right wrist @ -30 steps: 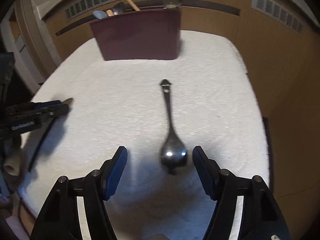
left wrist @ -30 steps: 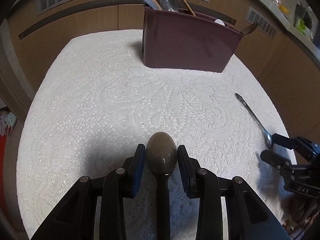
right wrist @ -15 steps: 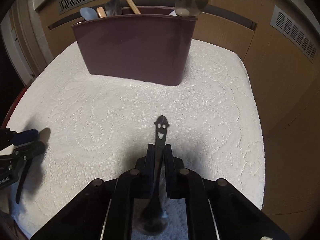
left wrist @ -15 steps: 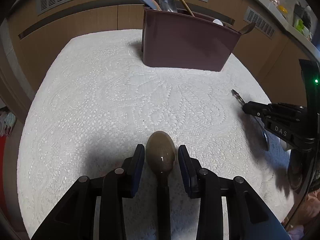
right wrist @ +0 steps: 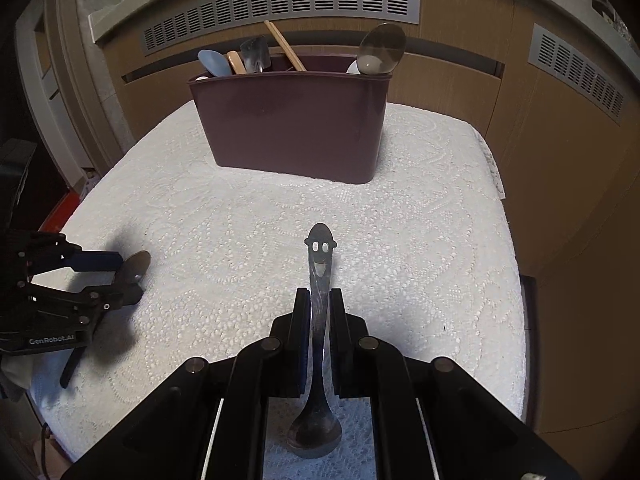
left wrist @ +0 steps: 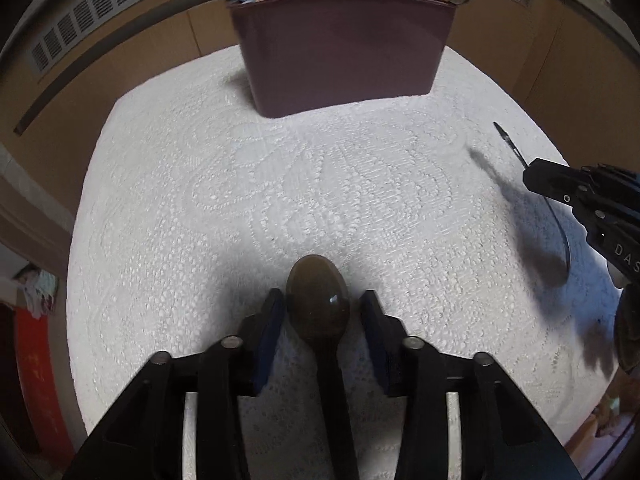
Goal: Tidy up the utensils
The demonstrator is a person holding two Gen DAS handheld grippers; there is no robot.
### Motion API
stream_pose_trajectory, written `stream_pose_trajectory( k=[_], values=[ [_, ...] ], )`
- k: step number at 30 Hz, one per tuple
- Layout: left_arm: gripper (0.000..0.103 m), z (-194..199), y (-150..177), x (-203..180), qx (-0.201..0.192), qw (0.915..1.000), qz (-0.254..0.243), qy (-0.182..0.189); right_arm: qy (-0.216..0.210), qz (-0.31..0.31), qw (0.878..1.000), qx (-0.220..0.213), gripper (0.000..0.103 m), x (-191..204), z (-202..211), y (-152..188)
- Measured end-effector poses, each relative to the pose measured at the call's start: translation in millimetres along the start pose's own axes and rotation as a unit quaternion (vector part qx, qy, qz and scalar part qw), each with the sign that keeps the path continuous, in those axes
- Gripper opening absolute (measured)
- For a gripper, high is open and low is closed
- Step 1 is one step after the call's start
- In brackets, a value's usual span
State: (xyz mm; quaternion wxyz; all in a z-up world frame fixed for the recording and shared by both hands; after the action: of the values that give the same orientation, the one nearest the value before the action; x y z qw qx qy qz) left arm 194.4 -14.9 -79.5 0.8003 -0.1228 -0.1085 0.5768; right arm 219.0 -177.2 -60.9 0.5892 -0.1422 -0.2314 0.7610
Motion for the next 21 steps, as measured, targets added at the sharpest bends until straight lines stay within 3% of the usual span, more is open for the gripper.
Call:
stream_pose_trajectory(
  k=[3, 9, 14, 21],
  values=[
    [0.034, 4, 5, -3, -0.020, 0.9997, 0.011, -0.009, -0.010, -0.006, 1.000, -0.004, 0.008, 0, 4, 5],
    [0.034, 36, 18, -2, -0.073, 0.9962, 0.045, 0.018, -0.009, -0.017, 0.999, -0.027, 0.008, -2, 27, 11],
    [0.034, 70, 21, 2, -0.132, 0.9881, 0.065, 0.045, -0.013, -0.023, 0.999, -0.045, 0.008, 1, 44, 14],
    [0.034, 93, 28, -6, -0.161, 0.9822, 0.073, 0.063, -0.016, -0.018, 0.998, -0.066, 0.008, 7, 62, 14]
  ],
)
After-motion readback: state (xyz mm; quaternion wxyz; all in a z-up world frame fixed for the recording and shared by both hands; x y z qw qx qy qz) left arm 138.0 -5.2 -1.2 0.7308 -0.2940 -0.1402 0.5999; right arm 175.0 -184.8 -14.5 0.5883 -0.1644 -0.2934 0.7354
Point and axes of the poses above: each gripper's, at about its wrist camera, not at the fingertips, and z roughly against the way its jaws point, x to its left, y to its underside, the point moved 2 cm from there along -z, roughly the way its jaws point, and after that the axes turned 7 degrees about x, right-handed, at the moved point
